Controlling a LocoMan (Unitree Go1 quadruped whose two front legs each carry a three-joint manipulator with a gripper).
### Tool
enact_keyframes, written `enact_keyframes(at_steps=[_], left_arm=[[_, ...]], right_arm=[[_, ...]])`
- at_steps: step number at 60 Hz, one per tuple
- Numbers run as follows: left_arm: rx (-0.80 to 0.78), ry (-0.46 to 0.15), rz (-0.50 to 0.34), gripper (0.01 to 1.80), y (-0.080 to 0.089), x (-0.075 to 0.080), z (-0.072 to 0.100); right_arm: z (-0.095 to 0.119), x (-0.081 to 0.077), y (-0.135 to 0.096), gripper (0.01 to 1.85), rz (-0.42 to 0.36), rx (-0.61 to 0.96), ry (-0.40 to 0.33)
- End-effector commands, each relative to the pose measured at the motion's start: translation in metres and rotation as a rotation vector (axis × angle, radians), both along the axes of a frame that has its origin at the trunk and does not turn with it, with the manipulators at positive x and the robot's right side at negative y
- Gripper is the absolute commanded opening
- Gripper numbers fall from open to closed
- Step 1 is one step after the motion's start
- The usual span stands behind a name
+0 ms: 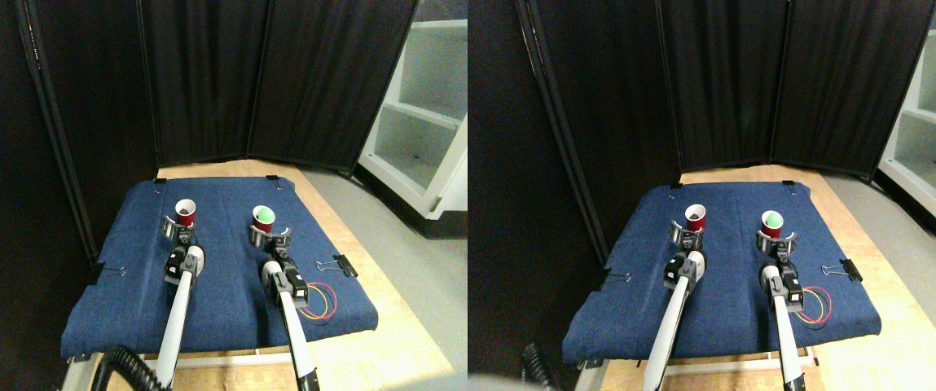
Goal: Pour (bimanual)
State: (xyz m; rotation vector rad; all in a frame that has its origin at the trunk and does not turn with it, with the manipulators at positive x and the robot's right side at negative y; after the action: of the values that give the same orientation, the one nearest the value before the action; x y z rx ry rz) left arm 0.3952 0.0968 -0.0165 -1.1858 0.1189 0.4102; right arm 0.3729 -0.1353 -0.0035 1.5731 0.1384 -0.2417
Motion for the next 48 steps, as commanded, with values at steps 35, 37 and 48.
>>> enact_keyframes(at_steps=[35,37,48], left_arm=[[-0.168,0.014,0.014,0.98,-0.006,0.017,-0.014],[-0.172,0.013,0.014,0.98,-0.006,0.018,-0.015],[-0.216,0.014,0.035,0.94,-0.007,0.026,-0.018]], right_arm=[[-0.008,0.017,0.008,1.09,0.034,0.012,-0.015],[-0.008,0.018,0.008,1.09,0.035,0.013,-0.014],[-0.008,0.022,0.01,1.04,0.049,0.006,-0.015]])
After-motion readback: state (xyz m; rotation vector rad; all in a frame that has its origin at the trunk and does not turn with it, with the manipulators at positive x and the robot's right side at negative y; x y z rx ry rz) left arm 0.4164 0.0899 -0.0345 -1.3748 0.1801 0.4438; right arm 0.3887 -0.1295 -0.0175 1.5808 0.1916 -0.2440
